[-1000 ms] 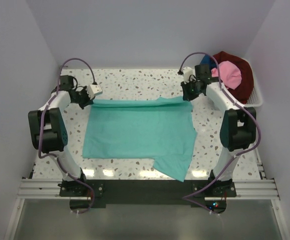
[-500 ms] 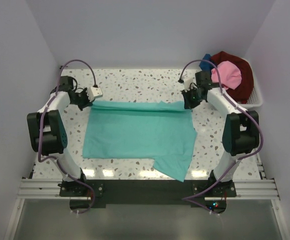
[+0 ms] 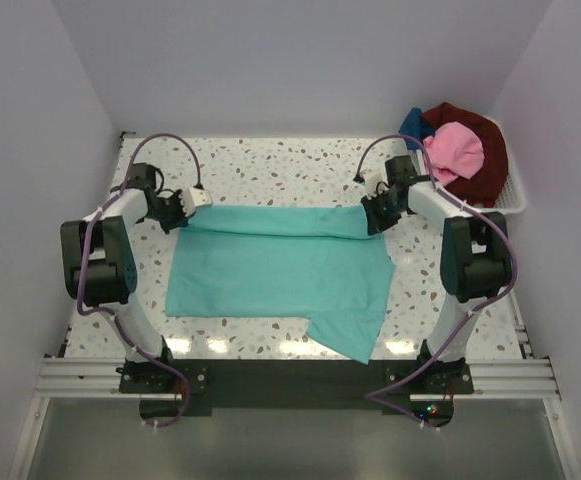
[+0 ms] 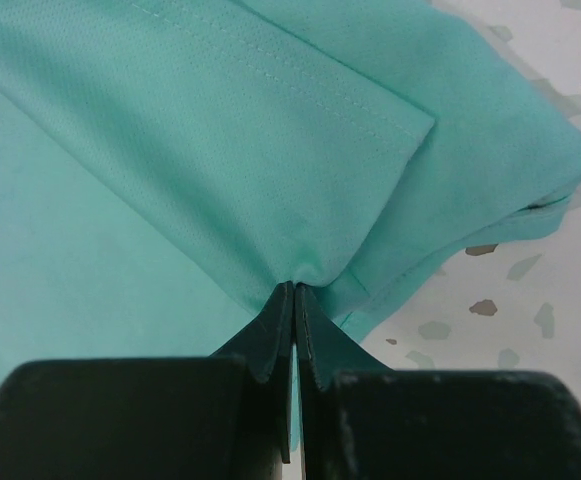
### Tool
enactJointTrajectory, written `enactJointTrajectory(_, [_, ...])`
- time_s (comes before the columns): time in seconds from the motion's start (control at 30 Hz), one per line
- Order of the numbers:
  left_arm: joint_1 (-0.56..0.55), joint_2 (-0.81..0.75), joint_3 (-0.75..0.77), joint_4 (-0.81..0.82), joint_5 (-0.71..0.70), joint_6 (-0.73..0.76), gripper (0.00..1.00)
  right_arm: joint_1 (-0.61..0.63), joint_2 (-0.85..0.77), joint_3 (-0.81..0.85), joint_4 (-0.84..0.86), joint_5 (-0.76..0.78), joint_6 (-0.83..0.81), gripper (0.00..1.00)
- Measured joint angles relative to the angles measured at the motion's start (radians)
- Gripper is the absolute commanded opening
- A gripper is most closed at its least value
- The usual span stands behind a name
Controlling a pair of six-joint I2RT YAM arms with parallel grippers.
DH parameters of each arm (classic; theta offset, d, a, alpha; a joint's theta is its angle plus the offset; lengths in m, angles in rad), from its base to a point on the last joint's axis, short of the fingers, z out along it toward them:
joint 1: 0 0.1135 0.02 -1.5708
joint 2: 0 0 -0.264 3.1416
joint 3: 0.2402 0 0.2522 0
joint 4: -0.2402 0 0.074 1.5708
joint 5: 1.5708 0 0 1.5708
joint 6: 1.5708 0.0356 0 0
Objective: Fold and stack the t-shirts
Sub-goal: Fold the tshirt
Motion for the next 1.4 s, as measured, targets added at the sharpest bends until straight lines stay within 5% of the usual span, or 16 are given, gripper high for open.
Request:
enactJointTrajectory(0.87, [-0.011, 0.008, -0.014, -0.031, -0.039, 0.0, 0.0, 0.0, 0.009, 0.075, -0.049, 0.018, -0.043, 0.0])
enactJointTrajectory(1.0, [-0.017, 0.008, -0.019, -0.031, -0.05, 0.002, 0.17, 0.002, 0.01, 0.051, -0.053, 0.017, -0.054, 0.02])
enactJointTrajectory(1.23, [-0.021, 0.012, 0.05, -0.128, -0.026, 0.01, 0.39, 0.003, 0.019, 0.052, -0.135, -0.006, -0.096, 0.31])
enactJointTrajectory(1.4, [-0.082, 0.007, 0.19, -0.146, 0.039, -0.091, 0.49, -0.005, 0.022, 0.116, -0.205, -0.045, -0.082, 0.34])
